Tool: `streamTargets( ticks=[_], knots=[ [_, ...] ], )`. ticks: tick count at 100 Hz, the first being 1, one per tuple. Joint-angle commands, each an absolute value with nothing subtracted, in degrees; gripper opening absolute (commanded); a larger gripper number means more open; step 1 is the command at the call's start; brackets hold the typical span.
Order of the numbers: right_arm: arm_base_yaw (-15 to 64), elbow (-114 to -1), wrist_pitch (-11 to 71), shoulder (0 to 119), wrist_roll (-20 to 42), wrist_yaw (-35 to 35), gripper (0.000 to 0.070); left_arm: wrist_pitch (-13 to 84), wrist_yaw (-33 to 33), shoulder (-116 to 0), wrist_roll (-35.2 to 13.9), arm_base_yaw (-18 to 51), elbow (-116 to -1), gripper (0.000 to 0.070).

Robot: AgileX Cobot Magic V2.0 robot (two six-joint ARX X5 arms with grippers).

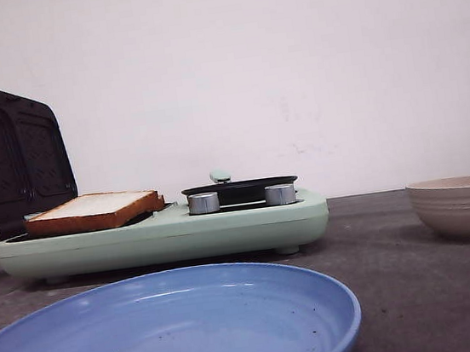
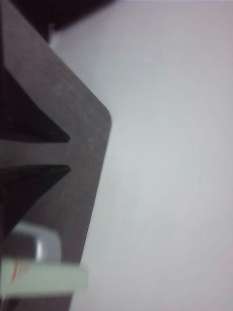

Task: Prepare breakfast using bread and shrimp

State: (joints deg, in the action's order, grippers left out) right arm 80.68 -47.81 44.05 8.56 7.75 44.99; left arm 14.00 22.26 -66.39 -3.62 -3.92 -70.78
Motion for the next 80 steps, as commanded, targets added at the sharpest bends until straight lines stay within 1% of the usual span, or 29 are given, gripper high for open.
streamTargets(
  ticks=[1, 14, 21, 26, 32, 37, 45, 51, 58, 64, 75, 77, 80],
  knots=[
    [81.6, -48.1, 43.0, 8.8, 8.7, 45.0, 0.0, 15.3, 18.9, -67.6, -11.7, -8.5, -72.1, 0.0003],
    [81.6, -48.1, 42.0, 8.8, 8.9, 45.0, 0.0, 20.6, 6.3, -69.3, -17.8, -16.8, -72.7, 0.0007],
    [81.6, -48.1, 42.0, 8.8, 9.0, 45.0, 0.0, 23.7, -0.5, -70.9, -22.7, -20.6, -73.0, 0.0049],
    [81.6, -48.1, 42.0, 8.8, 9.0, 45.0, 0.0, 25.8, -5.6, -72.1, -26.4, -22.9, -73.0, 0.0103],
    [81.6, -48.1, 42.0, 8.8, 9.0, 45.1, 0.0, 27.7, -12.6, -73.7, -30.1, -25.2, -73.0, 0.0195],
    [81.6, -48.1, 42.0, 8.8, 9.0, 45.1, 0.0, 28.8, -19.1, -75.3, -32.2, -26.7, -73.0, 0.0242],
    [81.6, -48.1, 42.0, 8.8, 9.0, 45.1, 0.0, 29.7, -29.9, -77.8, -34.3, -28.2, -73.0, 0.0245],
    [81.6, -48.1, 42.0, 8.8, 9.0, 45.1, 0.0, 30.1, -35.9, -79.6, -35.3, -28.6, -73.0, 0.0245],
    [81.6, -48.1, 42.0, 8.8, 9.0, 45.1, 0.0, 30.2, -40.8, -81.4, -36.3, -28.5, -73.0, 0.0245],
    [81.6, -48.1, 42.0, 8.8, 9.0, 45.1, 0.0, 30.3, -43.7, -82.6, -36.3, -28.4, -73.0, 0.0254],
    [81.6, -48.1, 42.0, 8.8, 9.0, 45.2, 0.0, 30.2, -45.6, -84.0, -36.3, -27.9, -73.0, 0.0391],
    [81.6, -48.1, 42.0, 8.8, 9.0, 45.2, 0.0, 30.1, -45.6, -84.2, -36.2, -27.7, -73.0, 0.0405],
    [81.6, -48.1, 42.0, 8.8, 9.0, 45.2, 0.0, 30.0, -45.7, -84.4, -36.2, -27.7, -73.0, 0.0406]
  ],
)
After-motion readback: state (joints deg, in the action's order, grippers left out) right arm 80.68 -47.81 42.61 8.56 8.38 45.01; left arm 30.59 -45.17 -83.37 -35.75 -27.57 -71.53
